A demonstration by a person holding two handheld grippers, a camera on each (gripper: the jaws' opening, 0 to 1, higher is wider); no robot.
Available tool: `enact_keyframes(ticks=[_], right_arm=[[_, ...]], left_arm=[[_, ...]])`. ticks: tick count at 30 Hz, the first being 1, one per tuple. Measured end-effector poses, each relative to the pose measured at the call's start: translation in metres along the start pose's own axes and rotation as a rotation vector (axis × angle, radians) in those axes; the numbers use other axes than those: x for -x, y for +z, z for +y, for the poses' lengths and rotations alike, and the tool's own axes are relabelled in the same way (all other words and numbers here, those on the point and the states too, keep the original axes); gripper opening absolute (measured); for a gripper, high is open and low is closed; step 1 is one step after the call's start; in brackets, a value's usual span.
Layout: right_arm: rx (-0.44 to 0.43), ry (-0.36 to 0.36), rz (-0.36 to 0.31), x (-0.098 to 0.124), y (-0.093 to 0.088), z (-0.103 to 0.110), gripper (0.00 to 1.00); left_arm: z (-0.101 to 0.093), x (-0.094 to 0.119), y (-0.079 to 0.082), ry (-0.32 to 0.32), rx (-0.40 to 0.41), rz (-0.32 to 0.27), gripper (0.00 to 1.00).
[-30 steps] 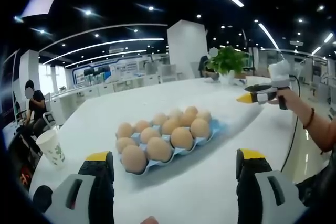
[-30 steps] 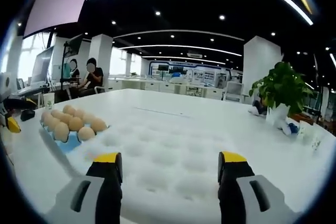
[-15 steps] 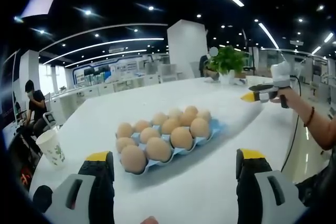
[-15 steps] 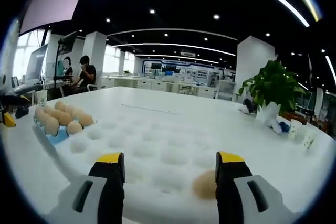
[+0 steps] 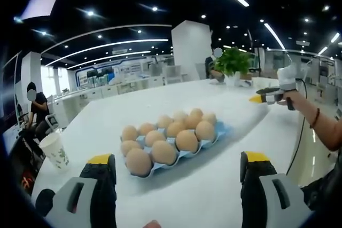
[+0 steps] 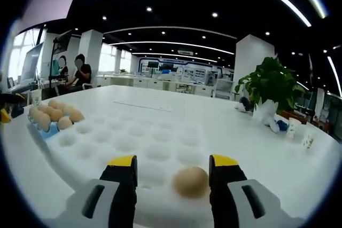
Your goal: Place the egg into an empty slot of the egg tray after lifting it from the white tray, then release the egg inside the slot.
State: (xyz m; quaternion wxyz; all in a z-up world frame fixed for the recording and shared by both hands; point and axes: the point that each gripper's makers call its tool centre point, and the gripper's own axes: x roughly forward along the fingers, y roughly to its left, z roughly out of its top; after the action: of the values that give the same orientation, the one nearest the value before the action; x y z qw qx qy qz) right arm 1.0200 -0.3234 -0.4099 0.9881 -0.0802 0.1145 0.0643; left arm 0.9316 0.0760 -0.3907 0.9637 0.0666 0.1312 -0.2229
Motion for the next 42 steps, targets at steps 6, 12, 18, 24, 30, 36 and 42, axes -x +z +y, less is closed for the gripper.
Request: enact_keyframes(ticks=[6, 12, 18, 24, 30, 36, 42], right_arm=[[0.014, -0.021, 0.019, 0.002, -0.008, -0.009, 0.46], [-0.04, -0.014, 0.015, 0.0, -0.013, -0.016, 0.37], [-0.121, 0.028, -0.002, -0.003, -0.017, -0.018, 0.34], [-0.127, 0.03, -0.005, -0.003, -0.017, -0.015, 0.31], [-0.143, 0.024, -0.003, -0.002, -0.017, -0.013, 0.3], [-0.132, 0.007, 0.002, -0.001, -0.016, -0.013, 0.3], [-0.133, -0.008, -0.002, -0.001, -0.016, -0.015, 0.3]], left_arm=[[0.003, 0.004, 0.003, 0.013, 0.0, -0.008, 0.99], [0.005, 0.007, 0.002, 0.021, -0.002, -0.005, 0.99], [0.008, 0.013, 0.005, 0.039, -0.009, -0.013, 0.98], [0.01, 0.016, 0.001, 0.048, -0.002, -0.014, 0.98], [0.011, 0.016, -0.001, 0.046, -0.002, -0.008, 0.98], [0.012, 0.016, -0.001, 0.048, 0.003, -0.011, 0.98], [0.011, 0.013, -0.004, 0.044, 0.006, -0.001, 0.98]])
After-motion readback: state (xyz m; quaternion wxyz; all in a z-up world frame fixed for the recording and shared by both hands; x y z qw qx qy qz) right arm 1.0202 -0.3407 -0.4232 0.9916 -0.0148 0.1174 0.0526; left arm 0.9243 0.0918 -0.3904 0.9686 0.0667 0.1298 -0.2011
